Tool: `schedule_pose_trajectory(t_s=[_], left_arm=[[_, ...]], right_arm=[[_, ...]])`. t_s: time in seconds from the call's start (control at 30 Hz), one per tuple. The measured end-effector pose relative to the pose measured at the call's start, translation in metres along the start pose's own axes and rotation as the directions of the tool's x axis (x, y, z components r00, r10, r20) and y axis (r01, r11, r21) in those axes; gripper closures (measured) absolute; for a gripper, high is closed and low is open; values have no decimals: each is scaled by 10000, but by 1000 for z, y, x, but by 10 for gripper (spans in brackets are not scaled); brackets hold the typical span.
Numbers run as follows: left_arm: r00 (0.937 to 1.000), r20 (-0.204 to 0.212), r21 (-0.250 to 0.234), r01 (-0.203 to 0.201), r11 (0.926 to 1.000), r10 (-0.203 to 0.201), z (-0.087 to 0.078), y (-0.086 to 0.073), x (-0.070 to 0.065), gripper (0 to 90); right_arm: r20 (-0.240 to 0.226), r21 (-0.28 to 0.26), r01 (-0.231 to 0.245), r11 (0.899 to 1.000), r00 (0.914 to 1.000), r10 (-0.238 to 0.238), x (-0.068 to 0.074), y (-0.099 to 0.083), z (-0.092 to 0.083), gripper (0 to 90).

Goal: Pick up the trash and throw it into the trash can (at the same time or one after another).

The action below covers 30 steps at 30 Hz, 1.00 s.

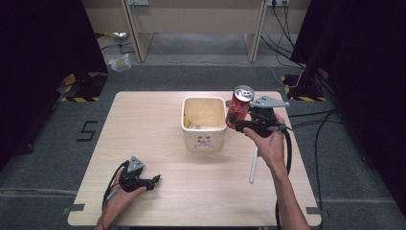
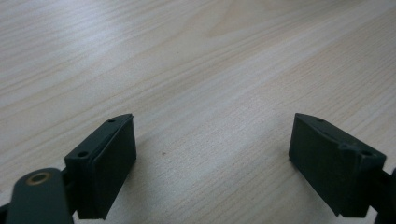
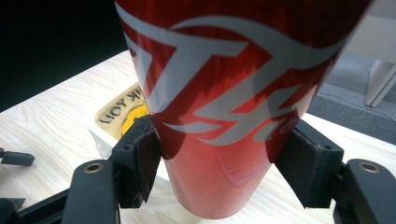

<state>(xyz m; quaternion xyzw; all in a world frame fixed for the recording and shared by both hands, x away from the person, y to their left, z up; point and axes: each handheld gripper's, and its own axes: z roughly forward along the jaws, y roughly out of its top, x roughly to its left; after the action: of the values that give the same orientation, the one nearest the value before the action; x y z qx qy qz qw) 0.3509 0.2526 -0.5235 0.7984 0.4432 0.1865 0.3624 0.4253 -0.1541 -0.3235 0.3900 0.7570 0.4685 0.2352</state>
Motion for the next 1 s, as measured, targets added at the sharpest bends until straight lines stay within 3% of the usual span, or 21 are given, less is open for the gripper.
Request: schedule_pose_trajectory(t_s=[0.7, 1.0], left_arm=[[10000, 4, -5, 4, 10000, -4, 0, 0, 0, 142], [10000, -10, -8, -29, 10000, 29, 0, 0, 0, 143]], right_arm=[[-678, 125, 247, 9996, 9974, -238, 23, 25, 40, 343], [-941, 547, 398, 9977, 9950, -345, 34, 29, 72, 342]])
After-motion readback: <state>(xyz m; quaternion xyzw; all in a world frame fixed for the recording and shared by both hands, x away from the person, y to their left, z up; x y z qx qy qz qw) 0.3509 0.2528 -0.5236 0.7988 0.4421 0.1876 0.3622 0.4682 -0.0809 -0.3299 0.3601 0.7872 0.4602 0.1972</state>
